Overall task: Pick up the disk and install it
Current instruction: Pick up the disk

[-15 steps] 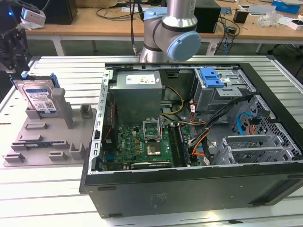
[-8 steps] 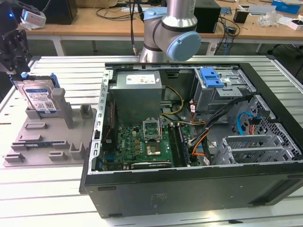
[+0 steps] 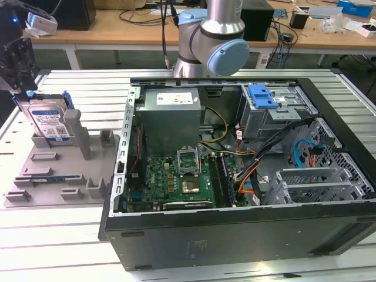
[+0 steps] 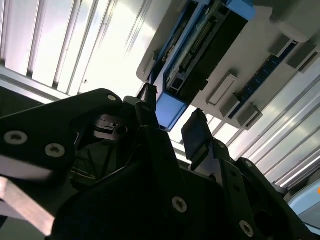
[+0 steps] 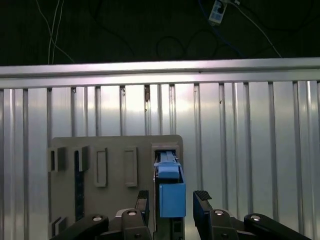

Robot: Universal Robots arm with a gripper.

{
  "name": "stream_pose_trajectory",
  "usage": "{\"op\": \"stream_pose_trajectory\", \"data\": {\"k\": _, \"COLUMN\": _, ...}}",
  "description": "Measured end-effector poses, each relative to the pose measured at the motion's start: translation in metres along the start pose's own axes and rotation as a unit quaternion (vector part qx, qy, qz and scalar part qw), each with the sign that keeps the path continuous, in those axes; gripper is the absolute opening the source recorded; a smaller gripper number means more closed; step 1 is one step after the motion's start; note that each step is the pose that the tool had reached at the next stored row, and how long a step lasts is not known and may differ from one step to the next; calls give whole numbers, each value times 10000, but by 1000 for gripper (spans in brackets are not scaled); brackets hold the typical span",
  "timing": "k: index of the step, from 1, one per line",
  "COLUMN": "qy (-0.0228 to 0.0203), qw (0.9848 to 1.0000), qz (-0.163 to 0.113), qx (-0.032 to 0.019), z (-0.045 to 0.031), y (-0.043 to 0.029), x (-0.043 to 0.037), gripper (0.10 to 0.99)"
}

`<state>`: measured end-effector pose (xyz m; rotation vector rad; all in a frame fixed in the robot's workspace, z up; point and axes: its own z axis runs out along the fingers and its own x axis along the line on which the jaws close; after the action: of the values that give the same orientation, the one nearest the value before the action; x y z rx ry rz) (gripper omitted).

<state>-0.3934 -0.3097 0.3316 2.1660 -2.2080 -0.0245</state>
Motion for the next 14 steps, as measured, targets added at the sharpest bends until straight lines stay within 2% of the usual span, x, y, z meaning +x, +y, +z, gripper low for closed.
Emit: {"op": "stream_pose_trajectory", "data": {"k": 14, "qy": 2, "qw": 10000, "qz": -44, "qx": 1, "z": 70, "y": -3, "x": -2, "gripper": 482}}
